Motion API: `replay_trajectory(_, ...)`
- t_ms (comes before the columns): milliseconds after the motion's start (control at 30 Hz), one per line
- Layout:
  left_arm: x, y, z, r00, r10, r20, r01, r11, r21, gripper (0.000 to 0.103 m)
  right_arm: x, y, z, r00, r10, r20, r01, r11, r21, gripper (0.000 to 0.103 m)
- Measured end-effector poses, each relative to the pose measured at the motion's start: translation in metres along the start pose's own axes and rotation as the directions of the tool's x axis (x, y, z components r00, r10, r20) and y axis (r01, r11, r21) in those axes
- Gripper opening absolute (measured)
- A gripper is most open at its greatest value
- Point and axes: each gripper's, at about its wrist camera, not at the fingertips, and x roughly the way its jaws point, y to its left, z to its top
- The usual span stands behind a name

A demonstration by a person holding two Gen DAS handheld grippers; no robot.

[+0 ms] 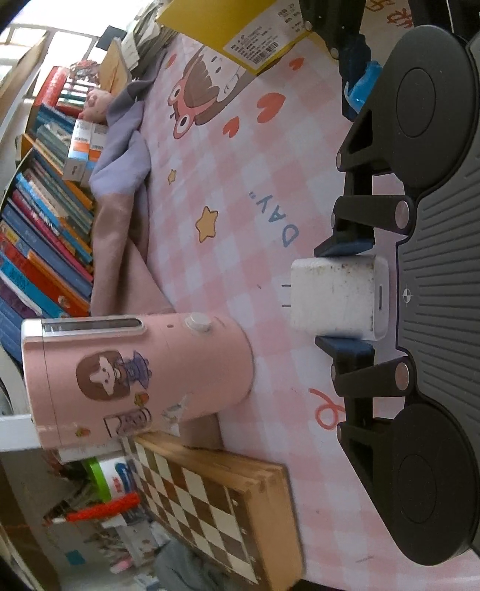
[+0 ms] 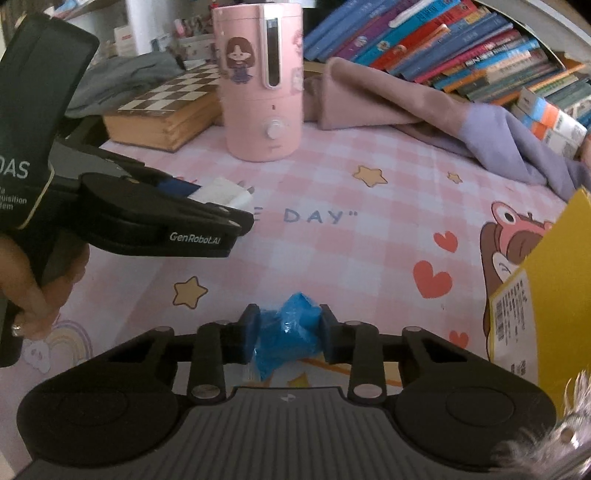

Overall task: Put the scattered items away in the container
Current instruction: 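Grasp the white charger with the left tool while the right tool grasps the blue bag, then carry the white charger and blue bag toward the yellow box with both tools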

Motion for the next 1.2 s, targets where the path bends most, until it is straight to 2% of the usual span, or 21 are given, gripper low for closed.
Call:
replay_trajectory(167,-0.021,0.010,-0.007,1.000,0.012,0.012,-0.011,0.996,-0.089,0.041,-0.015,-0.009,0.005,0.999,-0.017,0.041,0.015,0.999,0.048,0.028)
replay_trajectory(533,-0.094,0.017,-0.020,0.992,0.017,0.123,0.016,0.965,-0.261,0.041,-0.060,-0.014,-0.005,0.997,-0.004,0.078,-0.003,0.996,0.095,0.028)
replay_trajectory(867,-0.148,0.007,-0.051,0.984,0.030,0.174,0.028,0.945,-0.326,0.041,-0.101,-0.003,-0.026,0.993,0.011,0.114,-0.020,0.997,0.079,0.028)
replay_trajectory(1200,-0.214,-0.008,-0.084,0.967,0.064,0.246,0.030,0.932,-0.361,0.041,-0.151,0.014,-0.045,0.985,0.033,0.169,-0.042,0.998,0.050,0.028)
